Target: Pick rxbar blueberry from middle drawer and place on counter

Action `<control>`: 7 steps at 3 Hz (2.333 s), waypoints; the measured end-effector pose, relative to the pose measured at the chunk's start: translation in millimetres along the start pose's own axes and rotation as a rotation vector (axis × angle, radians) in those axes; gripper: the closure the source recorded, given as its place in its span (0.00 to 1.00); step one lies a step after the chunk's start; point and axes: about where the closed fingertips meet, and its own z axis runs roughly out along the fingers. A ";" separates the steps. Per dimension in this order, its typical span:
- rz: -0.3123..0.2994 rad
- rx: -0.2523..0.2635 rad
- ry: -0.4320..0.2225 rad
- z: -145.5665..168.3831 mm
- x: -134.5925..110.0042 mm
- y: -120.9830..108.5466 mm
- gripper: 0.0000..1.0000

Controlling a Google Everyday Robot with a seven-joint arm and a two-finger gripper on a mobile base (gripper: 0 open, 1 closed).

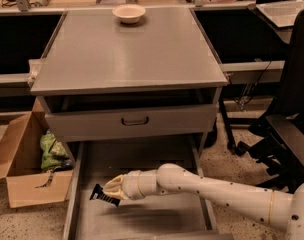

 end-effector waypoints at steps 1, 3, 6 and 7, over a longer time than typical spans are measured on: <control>-0.109 0.028 -0.028 -30.9 -52.5 4.0 1.00; -0.361 0.090 -0.104 -113.5 -181.3 -11.7 1.00; -0.478 0.122 -0.088 -147.0 -269.5 -34.8 1.00; -0.536 0.152 -0.081 -169.8 -323.4 -51.6 1.00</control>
Offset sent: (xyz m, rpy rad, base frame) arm -0.0037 -0.0290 0.2577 0.0414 -0.4712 0.0790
